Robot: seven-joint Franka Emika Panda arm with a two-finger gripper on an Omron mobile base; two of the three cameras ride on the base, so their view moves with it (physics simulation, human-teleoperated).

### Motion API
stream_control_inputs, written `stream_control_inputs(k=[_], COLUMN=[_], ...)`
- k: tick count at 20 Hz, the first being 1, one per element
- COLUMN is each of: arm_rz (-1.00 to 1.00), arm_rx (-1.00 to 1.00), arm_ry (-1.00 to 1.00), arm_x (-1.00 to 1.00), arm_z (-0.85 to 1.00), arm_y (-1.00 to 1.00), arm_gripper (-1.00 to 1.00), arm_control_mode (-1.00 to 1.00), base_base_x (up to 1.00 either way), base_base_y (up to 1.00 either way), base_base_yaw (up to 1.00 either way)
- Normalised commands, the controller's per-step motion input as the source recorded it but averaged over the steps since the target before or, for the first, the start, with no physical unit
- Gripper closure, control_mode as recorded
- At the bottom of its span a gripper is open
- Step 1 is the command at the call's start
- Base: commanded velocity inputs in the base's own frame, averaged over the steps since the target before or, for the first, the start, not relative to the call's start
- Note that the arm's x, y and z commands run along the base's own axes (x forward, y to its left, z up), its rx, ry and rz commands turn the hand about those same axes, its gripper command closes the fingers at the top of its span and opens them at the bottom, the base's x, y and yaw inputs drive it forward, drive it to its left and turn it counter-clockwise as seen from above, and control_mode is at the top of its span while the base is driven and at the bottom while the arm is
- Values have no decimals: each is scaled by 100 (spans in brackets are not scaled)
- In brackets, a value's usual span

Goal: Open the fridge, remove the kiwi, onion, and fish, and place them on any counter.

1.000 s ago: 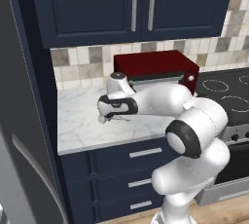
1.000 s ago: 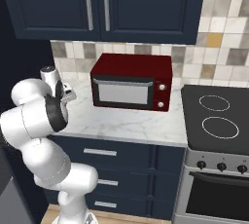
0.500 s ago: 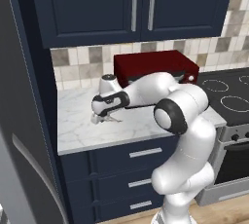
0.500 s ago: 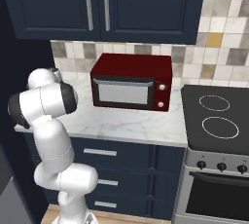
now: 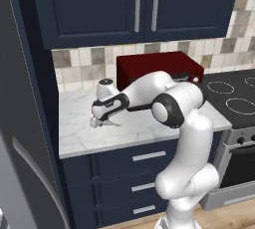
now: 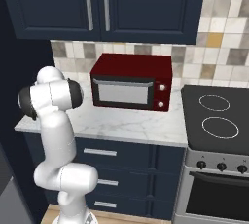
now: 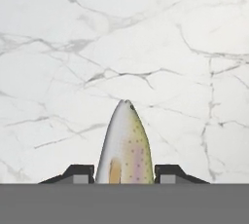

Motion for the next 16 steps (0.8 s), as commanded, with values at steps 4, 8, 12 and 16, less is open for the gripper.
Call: stream_control_inputs(k=[4,8,12,16], arm_rz=[-7,-7,-9,-3], arm_rx=[0,0,4,15], arm_ry=[0,-10,-20,-13], arm_x=[0,-55,-100,-100], arm_z=[21,62,81,93], arm_y=[-7,-27,-64,-85], arm_gripper=[-100,-100,-100,-100], arm_control_mode=[-100,-100,-100,-100], base_base_x=[0,0,0,0], base_base_y=[0,0,0,0], base_base_yaw=[0,0,0,0])
